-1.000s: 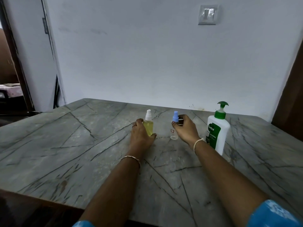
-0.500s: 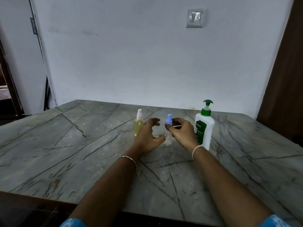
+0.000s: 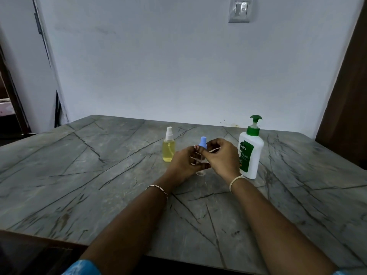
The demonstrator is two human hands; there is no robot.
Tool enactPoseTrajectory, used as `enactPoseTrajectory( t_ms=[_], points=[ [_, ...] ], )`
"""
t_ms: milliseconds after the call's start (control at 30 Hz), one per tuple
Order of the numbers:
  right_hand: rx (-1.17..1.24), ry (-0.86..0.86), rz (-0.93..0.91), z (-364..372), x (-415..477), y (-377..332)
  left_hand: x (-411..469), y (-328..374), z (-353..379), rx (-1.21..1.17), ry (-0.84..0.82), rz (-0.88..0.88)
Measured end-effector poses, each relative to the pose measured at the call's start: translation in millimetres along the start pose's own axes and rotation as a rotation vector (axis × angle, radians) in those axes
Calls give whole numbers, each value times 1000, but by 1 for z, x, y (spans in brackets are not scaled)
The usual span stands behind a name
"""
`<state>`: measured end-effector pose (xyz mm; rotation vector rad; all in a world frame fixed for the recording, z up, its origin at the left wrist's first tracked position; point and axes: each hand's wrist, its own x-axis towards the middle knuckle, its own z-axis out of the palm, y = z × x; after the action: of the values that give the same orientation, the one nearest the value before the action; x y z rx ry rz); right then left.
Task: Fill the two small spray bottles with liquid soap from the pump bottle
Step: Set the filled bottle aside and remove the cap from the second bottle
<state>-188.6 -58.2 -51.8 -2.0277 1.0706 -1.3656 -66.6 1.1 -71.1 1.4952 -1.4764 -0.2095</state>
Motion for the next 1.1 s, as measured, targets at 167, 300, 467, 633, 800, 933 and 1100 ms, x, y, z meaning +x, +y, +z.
enactPoseTrajectory(
  t_ms=[167,300,467,633,800,933,1100],
  points=[
    [-79,16,-41,-1,-3,-9,2,2,-2,16,-21,1],
    [-142,34,-91,3,-6,-12,4,1,-2,-16,-42,5],
    [-142,10,-85,0,-7,-13,5,1,-2,-19,-60,8],
    [-129,6,-102,-2,-7,-13,7,-2,-1,-39,-88,8],
    [-66,-47,-151,-4,-6,-10,9,-4,-6,-149,-166,-51],
    [75,-207,-107,-9,0,-2,9,-5,-6,-244,-206,-108],
    [274,-335,-57,-11,2,3,7,-4,-3,-229,-174,-90]
  ],
)
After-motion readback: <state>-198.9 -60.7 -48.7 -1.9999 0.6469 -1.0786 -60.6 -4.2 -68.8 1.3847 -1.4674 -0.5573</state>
